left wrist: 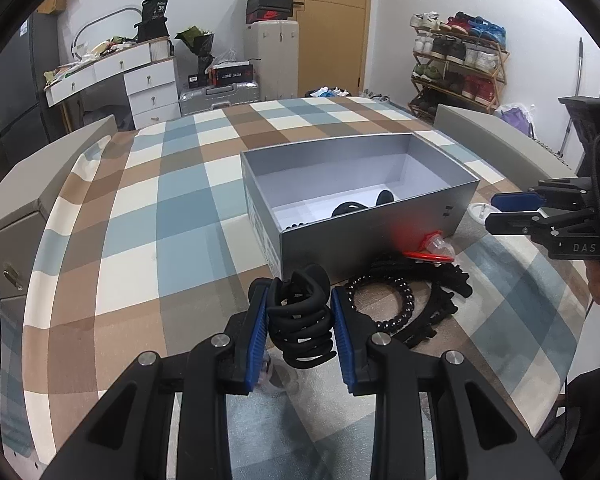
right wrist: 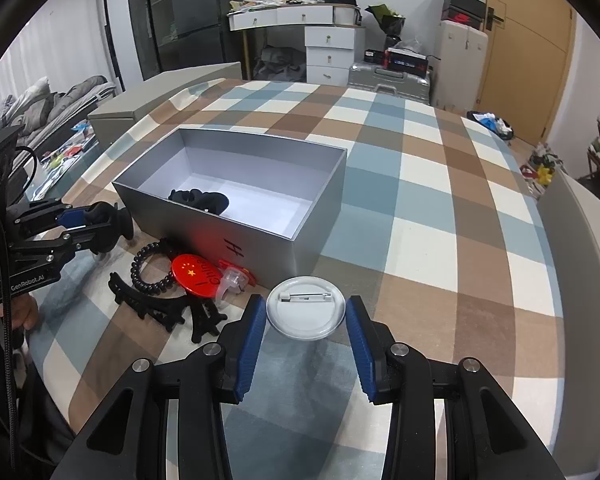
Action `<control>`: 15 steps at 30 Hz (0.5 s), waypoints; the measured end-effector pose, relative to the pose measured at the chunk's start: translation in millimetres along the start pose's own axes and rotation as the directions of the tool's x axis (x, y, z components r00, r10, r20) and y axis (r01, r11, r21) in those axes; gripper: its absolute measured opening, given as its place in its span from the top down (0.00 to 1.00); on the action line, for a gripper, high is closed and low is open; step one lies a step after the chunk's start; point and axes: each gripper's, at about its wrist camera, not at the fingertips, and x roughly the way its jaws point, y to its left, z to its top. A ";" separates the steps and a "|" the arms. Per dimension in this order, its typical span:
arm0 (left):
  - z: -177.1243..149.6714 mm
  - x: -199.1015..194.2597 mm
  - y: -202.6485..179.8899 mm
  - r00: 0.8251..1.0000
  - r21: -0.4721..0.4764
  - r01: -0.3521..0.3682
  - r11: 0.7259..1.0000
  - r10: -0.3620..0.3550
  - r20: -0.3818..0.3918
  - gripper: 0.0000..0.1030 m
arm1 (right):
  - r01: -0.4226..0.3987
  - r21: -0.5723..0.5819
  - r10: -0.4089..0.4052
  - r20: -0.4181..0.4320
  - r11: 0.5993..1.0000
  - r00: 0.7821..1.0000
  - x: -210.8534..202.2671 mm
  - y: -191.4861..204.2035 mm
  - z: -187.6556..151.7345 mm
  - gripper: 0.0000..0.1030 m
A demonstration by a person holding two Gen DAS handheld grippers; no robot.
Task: Organize jewelry
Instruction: 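Carry the badge and claw clip into the grey box and release both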
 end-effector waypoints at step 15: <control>3.8 -6.3 -1.7 0.999 0.002 0.017 1.000 -0.017 0.029 0.76 | -0.003 -0.012 0.003 -0.002 1.000 1.000 -2.1 0.9 -0.3 0.61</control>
